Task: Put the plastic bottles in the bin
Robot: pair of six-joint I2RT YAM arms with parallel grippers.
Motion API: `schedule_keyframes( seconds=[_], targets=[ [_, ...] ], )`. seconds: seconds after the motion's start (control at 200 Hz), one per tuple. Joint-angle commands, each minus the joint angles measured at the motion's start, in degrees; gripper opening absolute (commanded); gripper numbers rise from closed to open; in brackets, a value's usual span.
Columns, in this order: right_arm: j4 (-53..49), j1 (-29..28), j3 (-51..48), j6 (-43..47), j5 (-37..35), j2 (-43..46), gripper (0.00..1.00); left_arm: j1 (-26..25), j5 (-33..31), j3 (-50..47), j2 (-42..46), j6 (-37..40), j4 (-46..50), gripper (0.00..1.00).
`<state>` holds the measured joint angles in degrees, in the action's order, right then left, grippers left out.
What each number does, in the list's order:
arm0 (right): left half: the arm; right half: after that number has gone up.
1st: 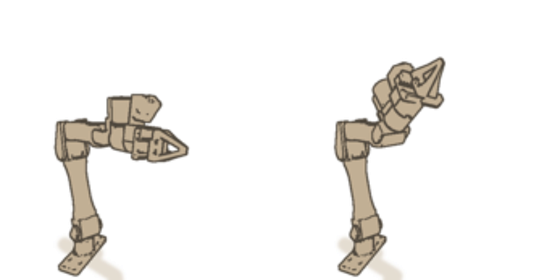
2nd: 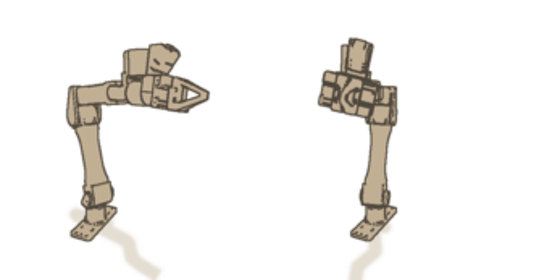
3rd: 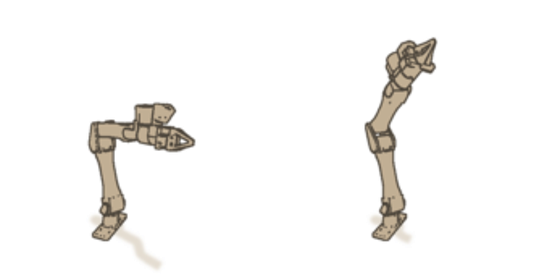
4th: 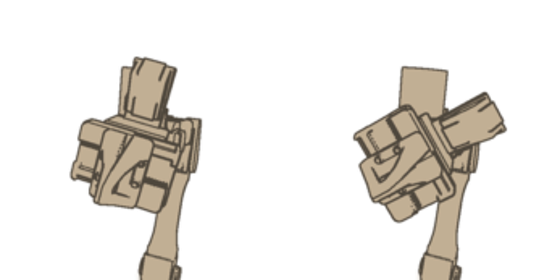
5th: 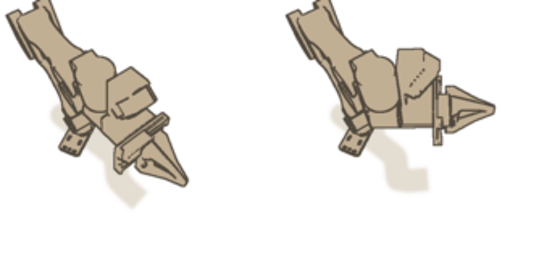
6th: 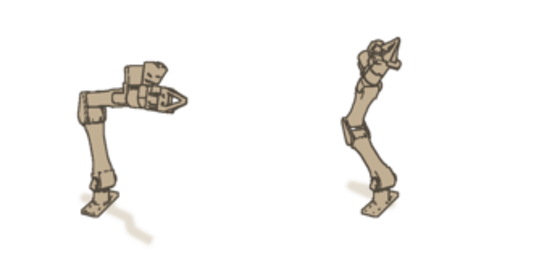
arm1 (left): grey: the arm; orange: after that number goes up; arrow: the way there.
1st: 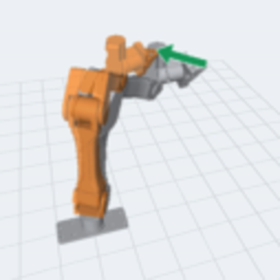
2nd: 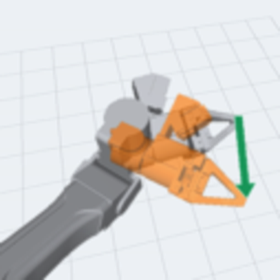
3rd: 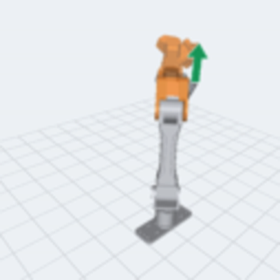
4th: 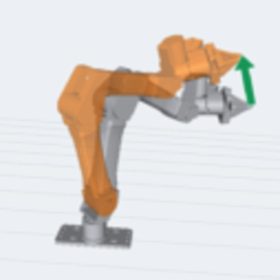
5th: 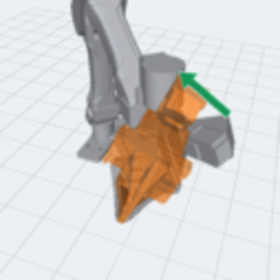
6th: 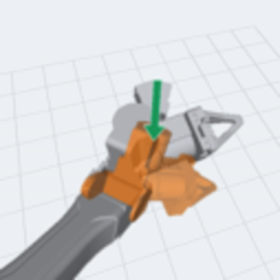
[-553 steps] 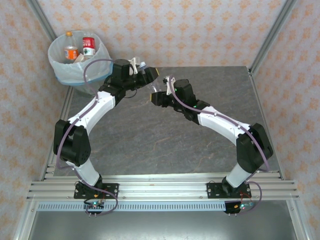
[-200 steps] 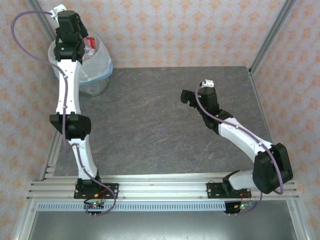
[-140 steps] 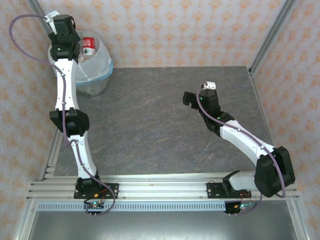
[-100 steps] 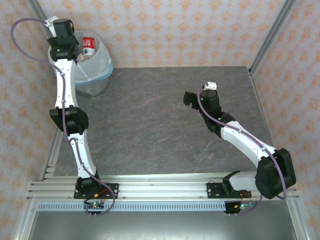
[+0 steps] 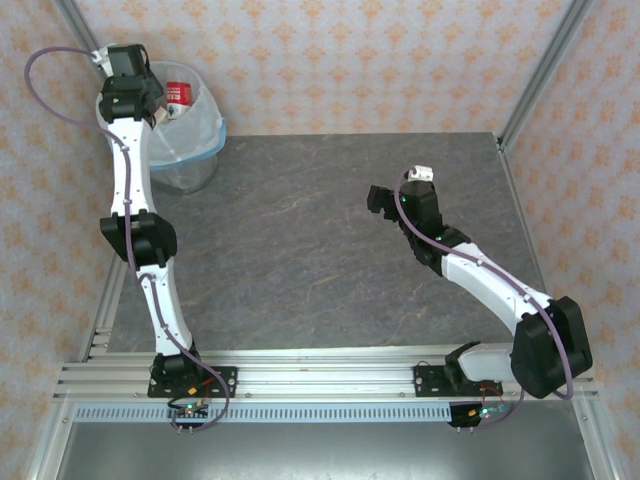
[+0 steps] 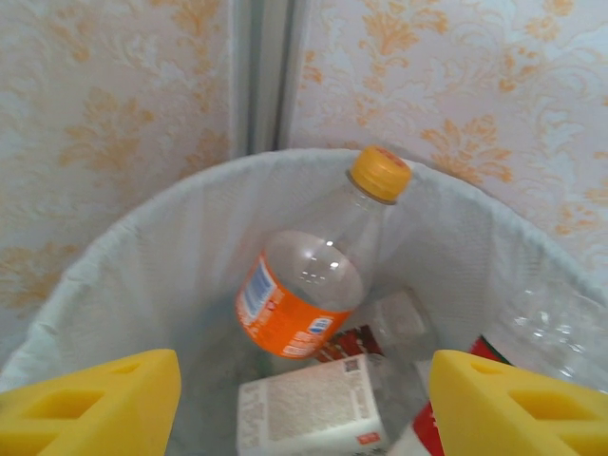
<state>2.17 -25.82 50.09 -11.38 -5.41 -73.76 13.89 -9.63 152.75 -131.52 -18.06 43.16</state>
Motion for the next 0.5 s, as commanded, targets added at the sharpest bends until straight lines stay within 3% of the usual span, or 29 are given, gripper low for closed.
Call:
schedule_keyframes(
  seconds=[0.0,0.145,0.49],
  targets=[
    [-1.07,0.02,0.19,-0.16,-0.83,0.92,0.99,1.35,5.90,1.76,2.37,-7.08,0.16,0.71],
    [-1.21,-0.01,-0.85,-0.61,-1.50,1.75,0.99,2.21,11.77,1.79,4.35,-12.15,-0.62,0.77],
    [-1.30,0.04,-3.39,0.34,-3.45,4.72,0.99,2.35,23.35,0.53,10.31,-14.73,0.61,0.90]
  ],
)
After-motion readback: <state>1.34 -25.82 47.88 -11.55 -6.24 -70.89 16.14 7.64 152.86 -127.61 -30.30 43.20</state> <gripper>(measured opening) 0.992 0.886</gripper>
